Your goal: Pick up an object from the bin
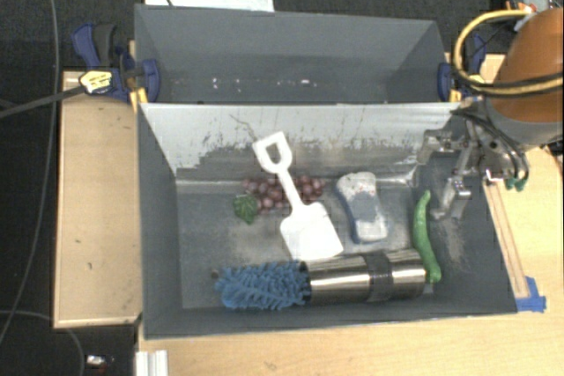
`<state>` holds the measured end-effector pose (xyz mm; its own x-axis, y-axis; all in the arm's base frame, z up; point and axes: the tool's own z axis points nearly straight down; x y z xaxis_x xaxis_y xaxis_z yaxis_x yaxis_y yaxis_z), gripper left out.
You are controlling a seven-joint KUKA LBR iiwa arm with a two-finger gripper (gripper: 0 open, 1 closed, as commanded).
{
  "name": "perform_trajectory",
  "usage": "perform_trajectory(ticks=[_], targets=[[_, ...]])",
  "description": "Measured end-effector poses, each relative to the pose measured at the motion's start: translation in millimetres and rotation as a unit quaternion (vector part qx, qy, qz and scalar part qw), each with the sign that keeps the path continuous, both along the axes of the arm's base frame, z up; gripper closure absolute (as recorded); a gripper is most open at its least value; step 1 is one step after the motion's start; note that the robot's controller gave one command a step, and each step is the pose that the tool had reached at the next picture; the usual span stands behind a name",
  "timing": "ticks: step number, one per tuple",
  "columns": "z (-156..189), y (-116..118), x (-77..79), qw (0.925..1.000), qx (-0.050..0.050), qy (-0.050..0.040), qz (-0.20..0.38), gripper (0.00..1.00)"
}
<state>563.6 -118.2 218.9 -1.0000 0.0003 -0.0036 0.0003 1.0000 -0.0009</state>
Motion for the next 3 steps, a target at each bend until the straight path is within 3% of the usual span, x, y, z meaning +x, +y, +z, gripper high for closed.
perform_trajectory(ticks=[1,2,3], targets=[[-98.7,34.9,-1.6,0.9955,0.001,-0.001,-0.095,0.0],[-72.4,56.9,9.4,1.0,-0.001,-0.0045,-0.003,0.0],[-109.6,80.4,-13.0,0.9989,0.002,0.0015,-0.046,0.0]])
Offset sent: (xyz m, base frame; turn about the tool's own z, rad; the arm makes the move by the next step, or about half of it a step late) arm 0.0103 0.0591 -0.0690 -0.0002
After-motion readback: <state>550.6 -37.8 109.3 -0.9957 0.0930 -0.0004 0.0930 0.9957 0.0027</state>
